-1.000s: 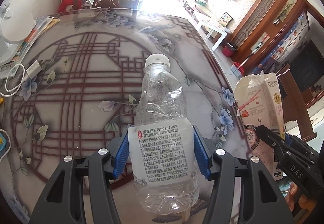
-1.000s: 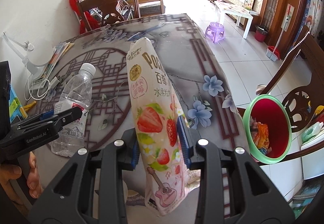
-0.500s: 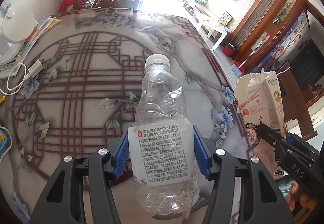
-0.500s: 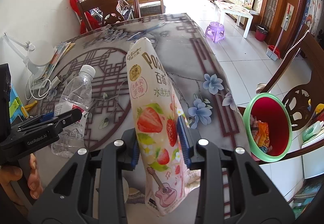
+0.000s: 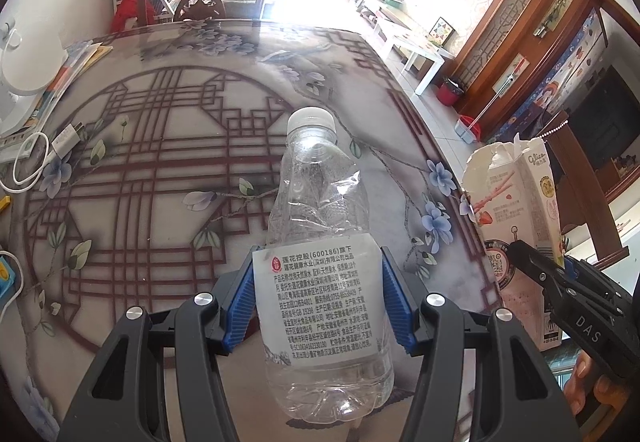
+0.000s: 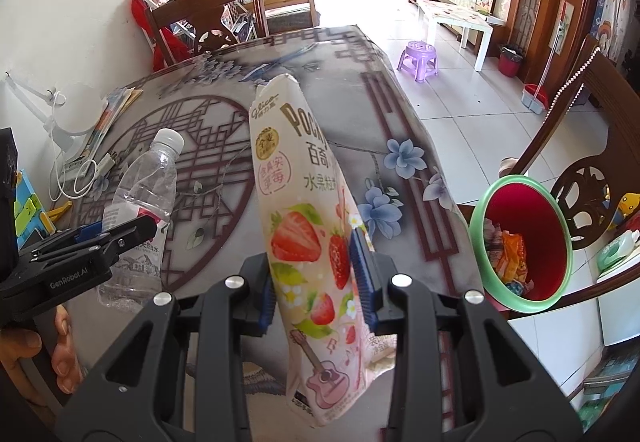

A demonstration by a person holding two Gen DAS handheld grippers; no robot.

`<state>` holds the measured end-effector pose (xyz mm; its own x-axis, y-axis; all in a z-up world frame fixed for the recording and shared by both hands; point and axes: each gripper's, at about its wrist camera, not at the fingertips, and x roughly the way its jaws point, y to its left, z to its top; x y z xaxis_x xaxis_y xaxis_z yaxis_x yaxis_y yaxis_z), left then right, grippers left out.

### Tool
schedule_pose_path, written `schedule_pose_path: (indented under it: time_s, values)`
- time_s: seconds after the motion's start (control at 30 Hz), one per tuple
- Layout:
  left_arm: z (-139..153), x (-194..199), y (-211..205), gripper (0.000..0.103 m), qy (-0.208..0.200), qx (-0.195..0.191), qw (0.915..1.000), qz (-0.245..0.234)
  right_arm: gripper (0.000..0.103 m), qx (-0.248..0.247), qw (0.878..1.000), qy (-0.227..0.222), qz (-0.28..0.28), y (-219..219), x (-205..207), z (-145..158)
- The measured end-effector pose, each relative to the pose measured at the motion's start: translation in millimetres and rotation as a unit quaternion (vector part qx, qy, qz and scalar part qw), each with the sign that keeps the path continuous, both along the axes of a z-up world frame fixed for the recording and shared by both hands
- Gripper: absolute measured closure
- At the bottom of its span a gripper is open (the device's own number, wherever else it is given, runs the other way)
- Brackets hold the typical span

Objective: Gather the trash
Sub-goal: 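Carry the water bottle and strawberry box in both tools over the red bin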

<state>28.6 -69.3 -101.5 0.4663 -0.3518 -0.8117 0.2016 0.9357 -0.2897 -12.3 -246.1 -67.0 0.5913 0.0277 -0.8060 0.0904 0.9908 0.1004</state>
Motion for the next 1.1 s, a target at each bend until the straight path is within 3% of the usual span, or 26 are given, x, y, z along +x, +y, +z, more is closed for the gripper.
schedule_pose_path:
  time_s: [0.37,0.7,0.93,1.1]
  values:
    - [3.1,-9.1,-40.7,0.049,-0.01,0.009,0.9999,-0.006,0.07,0.002,1.0,-0.008,-0.006,-34.8,-12.0,1.2]
    - [4.9,-19.9,-108.5,0.049,-0.007,0.005,0.9994,-0.035,0.07,0.009,0.999,-0.006,-0.04,-107.8,-24.0,-6.8]
    - [-0.5,-20.9,-189.9,0.049,0.002,-0.005,0.9935,-0.113,0.07,-0.013,0.994,0.016,-0.103,-182.5,-21.6,-30.1]
    - [-3.5,-13.8,-259.5,0.049,0.001,-0.011,0.984,-0.178,0.07,-0.035,0.987,0.028,-0.152,-240.1,-20.8,-43.8]
